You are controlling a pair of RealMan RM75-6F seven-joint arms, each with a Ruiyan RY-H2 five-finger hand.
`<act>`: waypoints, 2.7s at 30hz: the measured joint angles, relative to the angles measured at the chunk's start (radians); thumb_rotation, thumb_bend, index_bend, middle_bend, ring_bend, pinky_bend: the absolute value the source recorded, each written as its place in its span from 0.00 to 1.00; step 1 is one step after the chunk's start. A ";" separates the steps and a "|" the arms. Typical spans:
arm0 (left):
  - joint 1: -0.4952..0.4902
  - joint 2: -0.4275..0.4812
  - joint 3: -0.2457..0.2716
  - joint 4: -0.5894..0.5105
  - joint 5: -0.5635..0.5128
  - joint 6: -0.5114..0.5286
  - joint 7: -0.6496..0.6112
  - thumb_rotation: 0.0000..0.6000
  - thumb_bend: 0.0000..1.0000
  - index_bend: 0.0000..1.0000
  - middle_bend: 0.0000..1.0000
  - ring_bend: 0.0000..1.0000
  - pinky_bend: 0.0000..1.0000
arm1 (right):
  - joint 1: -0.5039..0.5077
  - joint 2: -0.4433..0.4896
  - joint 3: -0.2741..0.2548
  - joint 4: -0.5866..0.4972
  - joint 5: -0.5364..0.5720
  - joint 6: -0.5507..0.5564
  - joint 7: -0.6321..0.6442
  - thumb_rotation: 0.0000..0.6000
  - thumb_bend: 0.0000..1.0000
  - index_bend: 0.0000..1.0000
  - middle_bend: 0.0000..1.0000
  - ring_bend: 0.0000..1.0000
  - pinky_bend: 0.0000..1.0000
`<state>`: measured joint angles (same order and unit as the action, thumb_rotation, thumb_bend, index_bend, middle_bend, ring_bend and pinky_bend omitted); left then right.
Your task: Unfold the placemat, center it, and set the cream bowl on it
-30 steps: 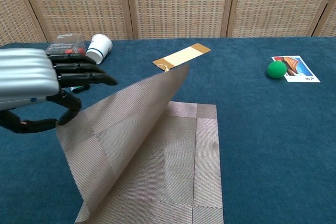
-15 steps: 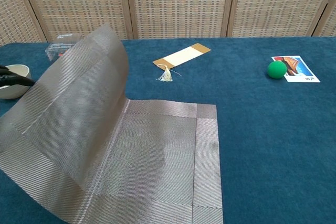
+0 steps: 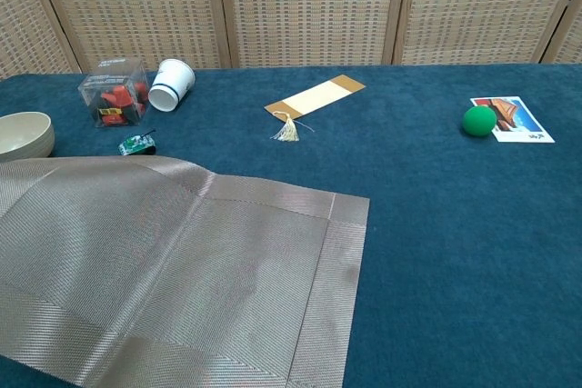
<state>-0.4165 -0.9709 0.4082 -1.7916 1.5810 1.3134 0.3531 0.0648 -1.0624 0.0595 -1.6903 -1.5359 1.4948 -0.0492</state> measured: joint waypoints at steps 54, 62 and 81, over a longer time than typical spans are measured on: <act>0.114 0.000 -0.405 -0.140 -0.174 0.151 -0.145 1.00 0.00 0.00 0.00 0.00 0.00 | 0.643 -0.177 -0.158 0.091 -0.605 -0.604 0.128 1.00 0.00 0.18 0.01 0.00 0.00; 0.121 0.004 -0.421 -0.131 -0.178 0.131 -0.165 1.00 0.00 0.00 0.00 0.00 0.00 | 0.708 -0.304 -0.158 0.103 -0.592 -0.626 0.136 1.00 0.00 0.19 0.02 0.00 0.00; 0.130 0.005 -0.455 -0.115 -0.186 0.091 -0.183 1.00 0.00 0.00 0.00 0.00 0.00 | 0.769 -0.511 -0.180 0.260 -0.511 -0.650 0.069 1.00 0.00 0.22 0.03 0.00 0.00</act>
<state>-0.2869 -0.9658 -0.0465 -1.9065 1.3946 1.4043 0.1699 0.8342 -1.5738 -0.1205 -1.4300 -2.0468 0.8445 0.0202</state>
